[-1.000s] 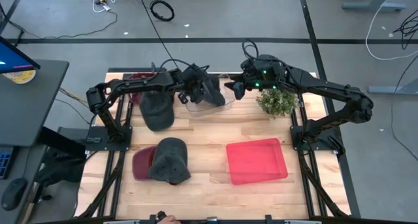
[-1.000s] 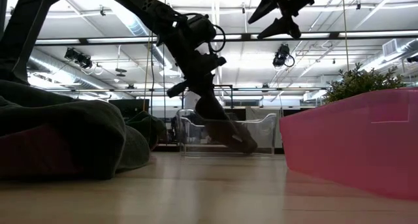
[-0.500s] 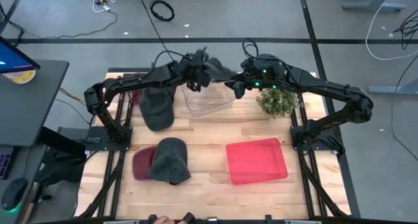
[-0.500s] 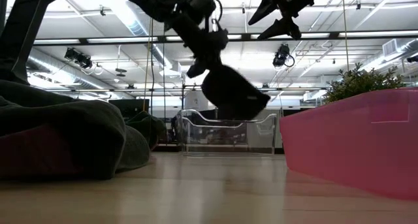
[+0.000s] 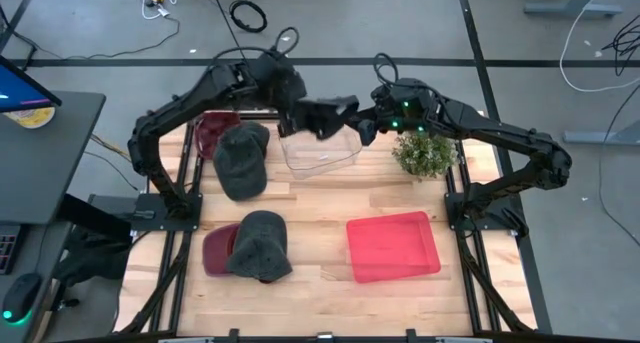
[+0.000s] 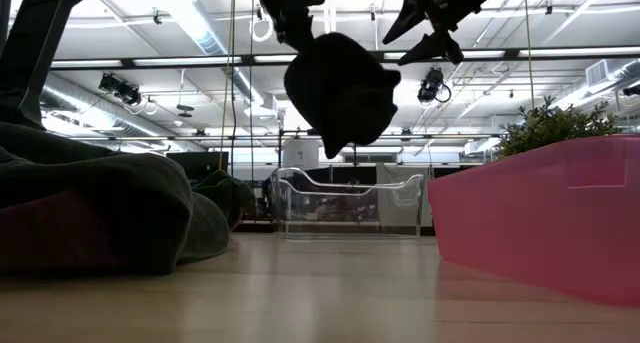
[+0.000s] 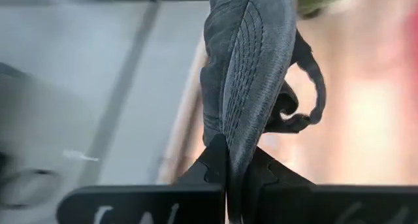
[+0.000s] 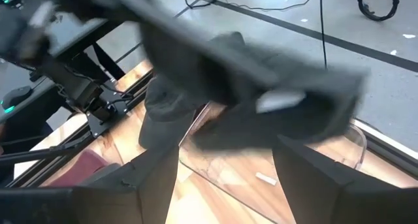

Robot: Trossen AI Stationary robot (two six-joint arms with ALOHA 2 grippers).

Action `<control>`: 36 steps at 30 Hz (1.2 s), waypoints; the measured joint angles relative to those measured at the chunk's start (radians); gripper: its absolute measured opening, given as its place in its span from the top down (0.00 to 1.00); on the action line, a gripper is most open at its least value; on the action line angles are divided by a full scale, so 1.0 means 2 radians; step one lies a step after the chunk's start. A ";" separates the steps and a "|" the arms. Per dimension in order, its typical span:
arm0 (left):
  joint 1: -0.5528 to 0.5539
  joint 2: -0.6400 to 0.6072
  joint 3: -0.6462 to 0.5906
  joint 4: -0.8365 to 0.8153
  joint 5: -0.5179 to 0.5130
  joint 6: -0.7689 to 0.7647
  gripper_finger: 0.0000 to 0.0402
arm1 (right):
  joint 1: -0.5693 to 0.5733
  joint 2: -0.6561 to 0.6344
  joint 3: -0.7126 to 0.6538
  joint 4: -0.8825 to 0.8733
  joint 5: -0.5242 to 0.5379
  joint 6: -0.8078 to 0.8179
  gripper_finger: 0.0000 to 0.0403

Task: Pick & Place hat
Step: Put the right black cap into the transparent bin

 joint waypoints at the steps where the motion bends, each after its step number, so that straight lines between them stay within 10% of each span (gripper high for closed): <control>1: 0.004 0.000 0.003 -0.013 0.024 -0.020 0.97 | -0.001 0.000 0.000 0.000 0.000 0.000 0.38; 36: 0.059 0.146 -0.090 0.032 -0.006 0.075 0.94 | -0.002 0.000 -0.069 0.062 -0.033 0.068 0.38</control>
